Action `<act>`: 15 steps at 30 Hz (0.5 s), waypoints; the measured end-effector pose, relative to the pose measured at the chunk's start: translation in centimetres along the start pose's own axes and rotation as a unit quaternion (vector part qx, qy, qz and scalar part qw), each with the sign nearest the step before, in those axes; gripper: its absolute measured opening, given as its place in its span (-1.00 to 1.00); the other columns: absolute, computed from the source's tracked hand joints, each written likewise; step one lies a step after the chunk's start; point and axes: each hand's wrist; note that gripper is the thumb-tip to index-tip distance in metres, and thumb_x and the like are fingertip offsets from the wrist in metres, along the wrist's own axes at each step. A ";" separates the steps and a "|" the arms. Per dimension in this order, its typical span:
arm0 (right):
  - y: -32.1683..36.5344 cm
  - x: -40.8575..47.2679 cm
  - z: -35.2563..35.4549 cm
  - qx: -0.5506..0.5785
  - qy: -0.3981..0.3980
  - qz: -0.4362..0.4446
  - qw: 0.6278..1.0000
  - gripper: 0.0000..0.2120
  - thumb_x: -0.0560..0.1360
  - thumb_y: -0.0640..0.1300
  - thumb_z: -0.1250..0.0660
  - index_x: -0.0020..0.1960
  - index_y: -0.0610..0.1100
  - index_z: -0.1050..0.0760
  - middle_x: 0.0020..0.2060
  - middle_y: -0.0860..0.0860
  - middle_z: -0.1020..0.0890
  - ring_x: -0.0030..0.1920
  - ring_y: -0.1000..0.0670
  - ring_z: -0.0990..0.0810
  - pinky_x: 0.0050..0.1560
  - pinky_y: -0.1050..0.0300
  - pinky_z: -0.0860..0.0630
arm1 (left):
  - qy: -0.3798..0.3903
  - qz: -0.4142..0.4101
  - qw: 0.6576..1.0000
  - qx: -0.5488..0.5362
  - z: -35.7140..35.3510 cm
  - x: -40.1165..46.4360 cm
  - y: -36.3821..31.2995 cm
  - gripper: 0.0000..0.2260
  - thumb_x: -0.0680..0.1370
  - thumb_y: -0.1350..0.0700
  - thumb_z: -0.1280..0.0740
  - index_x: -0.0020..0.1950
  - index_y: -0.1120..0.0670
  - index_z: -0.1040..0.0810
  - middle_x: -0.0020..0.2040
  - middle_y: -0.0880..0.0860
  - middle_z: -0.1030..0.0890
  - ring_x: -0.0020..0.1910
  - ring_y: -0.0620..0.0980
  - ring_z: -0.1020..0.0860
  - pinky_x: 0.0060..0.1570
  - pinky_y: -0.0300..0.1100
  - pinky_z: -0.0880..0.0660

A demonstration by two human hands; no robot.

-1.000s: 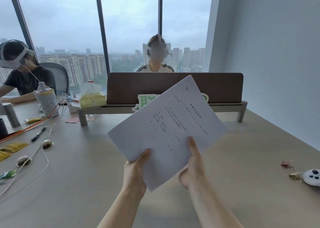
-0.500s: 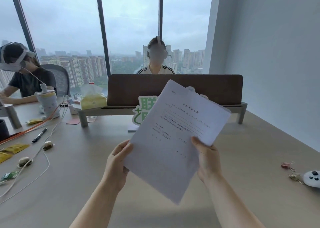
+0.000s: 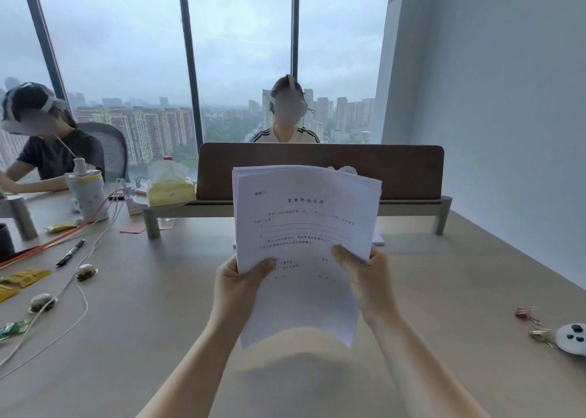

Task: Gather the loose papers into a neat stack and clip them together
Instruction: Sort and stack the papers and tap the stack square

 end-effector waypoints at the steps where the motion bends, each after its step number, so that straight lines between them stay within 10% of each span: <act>1: -0.1 -0.3 -0.2 0.003 0.003 -0.012 1.000 -0.85 0.51 -0.27 -0.40 -0.11 -0.06 -0.70 -0.18 0.02 -0.74 -0.14 -0.05 -0.69 -0.12 0.00 -0.59 | -0.007 0.003 1.000 0.002 -0.2 -0.4 0.3 -0.89 0.43 0.27 -0.49 -0.25 0.08 -0.68 -0.31 -0.02 -0.71 -0.35 -0.09 -0.63 -0.36 -0.21 -0.58; 7: -1.0 -1.9 0.2 -0.088 -0.007 0.040 0.995 -0.51 0.54 -0.28 -0.29 0.36 0.13 -0.37 0.10 0.13 -0.66 0.04 0.15 -0.66 0.03 0.01 -0.59 | -0.012 0.028 0.998 0.059 0.6 -1.2 2.9 -0.96 0.46 0.21 -0.48 -0.14 0.09 -0.67 -0.20 0.02 -0.72 -0.20 0.06 -0.65 -0.20 -0.01 -0.57; 11: 1.3 -0.7 0.4 -0.211 -0.060 0.178 0.959 -0.25 0.57 -0.22 -0.28 0.48 0.36 0.02 0.42 0.15 -0.42 0.27 0.18 -0.50 0.24 0.08 -0.50 | -0.029 -0.040 0.998 0.049 -0.1 0.0 0.3 -0.77 0.49 0.28 -0.43 0.05 0.02 -0.54 -0.11 -0.02 -0.68 -0.15 -0.06 -0.66 -0.25 -0.25 -0.57; 15: 3.2 1.1 0.4 -0.313 -0.064 0.278 0.906 -0.39 0.57 -0.26 -0.27 0.49 0.22 -0.25 0.38 0.15 -0.39 0.37 0.19 -0.35 0.19 0.34 -0.41 | -0.023 -0.144 0.985 0.092 -0.3 1.6 -2.4 -0.34 0.53 0.23 -0.39 0.44 -0.25 -0.16 0.07 -0.06 -0.58 -0.02 -0.08 -0.63 -0.13 -0.17 -0.58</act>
Point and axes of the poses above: each hand's wrist, its own x-axis towards the middle knuckle, its own z-axis out of the back of the hand, y = z × x
